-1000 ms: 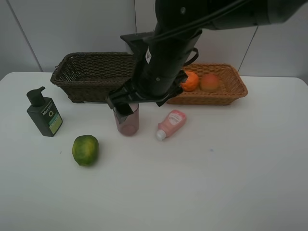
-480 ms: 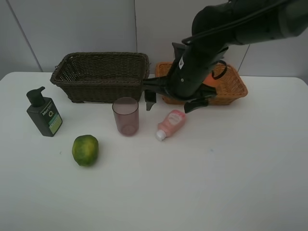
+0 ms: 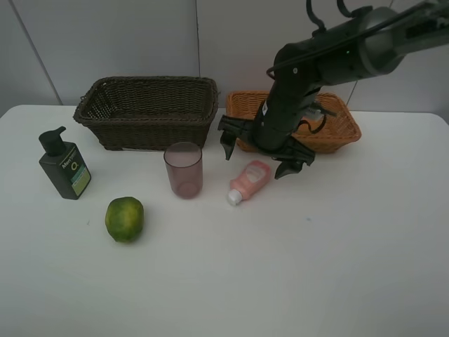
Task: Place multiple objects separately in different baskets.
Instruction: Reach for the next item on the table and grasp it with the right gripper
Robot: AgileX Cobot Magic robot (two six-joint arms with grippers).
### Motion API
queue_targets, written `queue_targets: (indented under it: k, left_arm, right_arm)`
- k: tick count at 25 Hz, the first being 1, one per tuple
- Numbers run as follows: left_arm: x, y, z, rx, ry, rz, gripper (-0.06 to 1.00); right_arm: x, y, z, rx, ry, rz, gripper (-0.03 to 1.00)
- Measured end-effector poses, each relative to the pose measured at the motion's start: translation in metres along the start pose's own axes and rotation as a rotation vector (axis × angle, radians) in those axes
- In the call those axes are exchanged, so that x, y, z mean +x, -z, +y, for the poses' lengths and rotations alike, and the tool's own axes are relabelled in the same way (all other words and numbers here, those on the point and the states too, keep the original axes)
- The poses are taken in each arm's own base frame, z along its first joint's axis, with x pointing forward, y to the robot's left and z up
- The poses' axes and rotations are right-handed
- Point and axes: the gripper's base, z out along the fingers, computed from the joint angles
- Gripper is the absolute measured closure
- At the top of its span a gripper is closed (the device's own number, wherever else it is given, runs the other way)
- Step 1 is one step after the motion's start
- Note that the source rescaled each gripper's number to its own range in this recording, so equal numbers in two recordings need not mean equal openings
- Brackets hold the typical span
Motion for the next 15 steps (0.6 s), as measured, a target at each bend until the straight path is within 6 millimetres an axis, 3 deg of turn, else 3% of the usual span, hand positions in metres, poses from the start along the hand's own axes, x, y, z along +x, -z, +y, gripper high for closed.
queue_targets:
  k: [4,15]
  left_arm:
    - [0.0,0.0,0.0,0.0,0.0,0.0,0.01]
    - [0.0,0.0,0.0,0.0,0.0,0.0,0.01]
  right_arm:
    - [-0.008,-0.015,0.009,0.052,0.008,0.019,-0.03]
    - [-0.002,-0.051,0.005,0.126,0.022,0.069,-0.03]
